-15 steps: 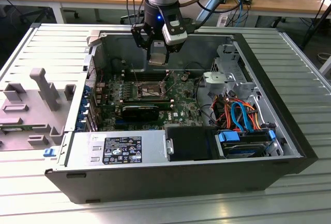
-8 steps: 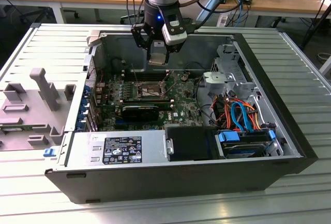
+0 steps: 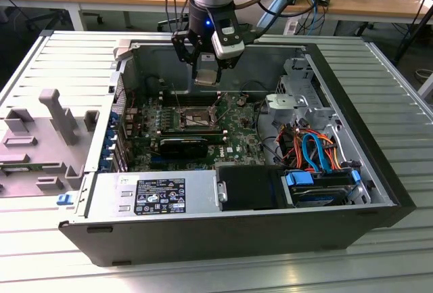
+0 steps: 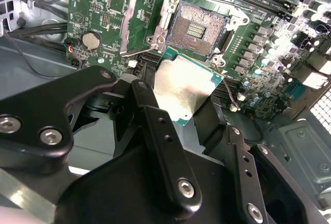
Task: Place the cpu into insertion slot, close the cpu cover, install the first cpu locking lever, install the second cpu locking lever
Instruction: 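Place the cpu into insertion slot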
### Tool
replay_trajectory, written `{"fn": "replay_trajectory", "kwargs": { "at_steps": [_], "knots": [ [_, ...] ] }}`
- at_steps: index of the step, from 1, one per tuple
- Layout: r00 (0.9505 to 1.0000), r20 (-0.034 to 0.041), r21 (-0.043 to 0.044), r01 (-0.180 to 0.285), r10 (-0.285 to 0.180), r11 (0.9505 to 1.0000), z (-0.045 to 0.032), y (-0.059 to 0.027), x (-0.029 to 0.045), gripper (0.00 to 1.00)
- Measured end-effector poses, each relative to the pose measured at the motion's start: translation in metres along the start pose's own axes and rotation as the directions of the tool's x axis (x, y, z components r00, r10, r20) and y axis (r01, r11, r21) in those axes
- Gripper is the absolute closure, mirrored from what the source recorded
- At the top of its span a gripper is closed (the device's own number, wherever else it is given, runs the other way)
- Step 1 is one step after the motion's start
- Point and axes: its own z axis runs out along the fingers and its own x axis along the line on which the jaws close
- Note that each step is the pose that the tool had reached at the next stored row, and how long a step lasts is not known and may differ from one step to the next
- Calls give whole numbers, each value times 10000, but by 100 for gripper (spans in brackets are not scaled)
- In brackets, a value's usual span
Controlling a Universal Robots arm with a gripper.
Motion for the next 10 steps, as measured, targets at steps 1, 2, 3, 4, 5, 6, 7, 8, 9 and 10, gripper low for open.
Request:
{"fn": "replay_trajectory", "kwargs": {
  "at_steps": [1, 2, 3, 4, 5, 6, 7, 8, 9, 10],
  "knots": [
    [10000, 1, 0, -7, 7, 10000, 0, 0, 0, 46],
    [10000, 1, 0, -13, 13, 10000, 0, 0, 0, 46],
    [10000, 2, 0, -20, 20, 10000, 0, 0, 0, 46],
    [10000, 3, 0, -26, 26, 10000, 0, 0, 0, 46],
    [10000, 3, -1, -36, 36, 10000, 0, 0, 0, 46],
    [10000, 4, 0, -42, 42, 10000, 0, 0, 0, 46],
    [10000, 5, -1, -49, 49, 10000, 0, 0, 0, 46],
    [10000, 5, -1, -57, 57, 10000, 0, 0, 0, 46],
    [10000, 6, -1, -64, 64, 10000, 0, 0, 0, 46],
    [10000, 6, -1, -72, 72, 10000, 0, 0, 0, 46]
  ]
}}
